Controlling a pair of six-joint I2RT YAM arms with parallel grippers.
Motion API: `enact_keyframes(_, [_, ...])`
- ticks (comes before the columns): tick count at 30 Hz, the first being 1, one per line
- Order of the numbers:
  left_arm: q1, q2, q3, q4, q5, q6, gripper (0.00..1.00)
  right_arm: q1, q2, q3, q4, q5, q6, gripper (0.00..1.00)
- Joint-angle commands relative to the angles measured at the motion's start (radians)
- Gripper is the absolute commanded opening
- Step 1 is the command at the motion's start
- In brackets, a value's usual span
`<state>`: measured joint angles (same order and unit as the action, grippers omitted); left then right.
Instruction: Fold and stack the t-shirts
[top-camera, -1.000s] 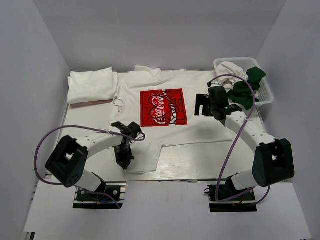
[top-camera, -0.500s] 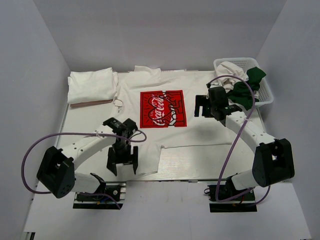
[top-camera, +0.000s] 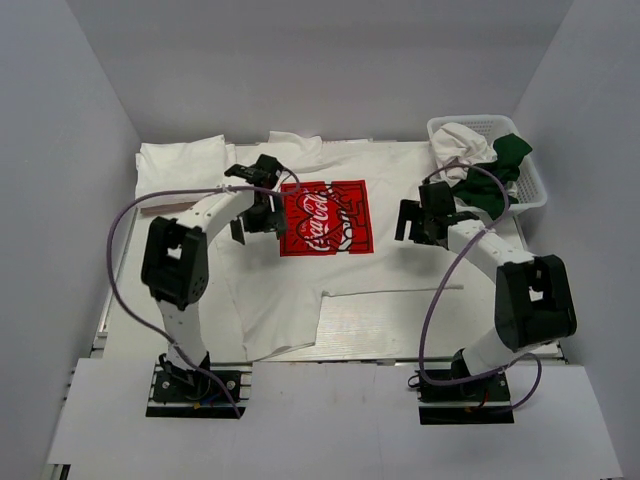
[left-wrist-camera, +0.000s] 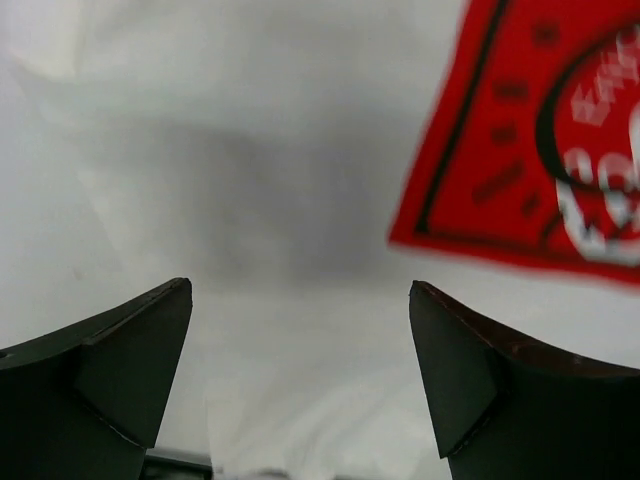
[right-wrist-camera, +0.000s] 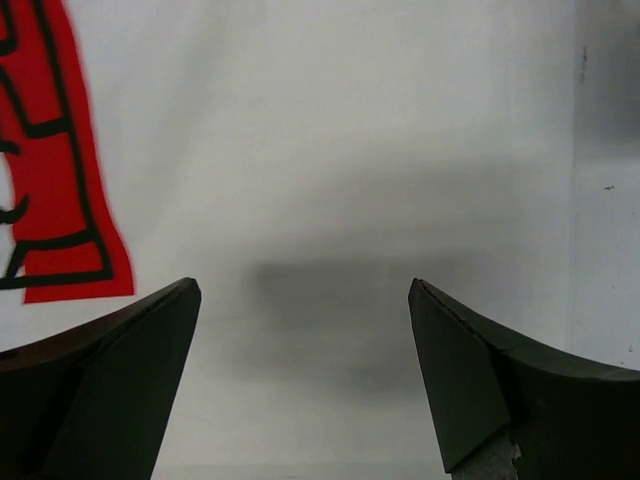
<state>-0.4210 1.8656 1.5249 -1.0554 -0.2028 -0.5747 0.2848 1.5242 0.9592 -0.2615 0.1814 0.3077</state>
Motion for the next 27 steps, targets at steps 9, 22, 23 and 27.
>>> enact_keyframes(9, [0.148, 0.248, 0.136, 0.239, -0.027, 0.120, 0.99, -0.087, 0.214, 0.098, 0.031, -0.013, -0.016, 0.90])
enact_keyframes(22, [0.217, 0.443, 0.369, 0.270, 0.011, 0.271, 0.99, -0.099, 0.278, 0.147, 0.025, -0.022, -0.041, 0.90])
enact_keyframes(23, [0.217, 0.443, 0.379, 0.270, 0.025, 0.283, 0.99, -0.099, 0.275, 0.145, 0.022, -0.023, -0.041, 0.90])
enact_keyframes(27, [0.217, 0.443, 0.400, 0.279, 0.062, 0.322, 0.99, -0.099, 0.240, 0.131, 0.004, -0.030, -0.041, 0.90])
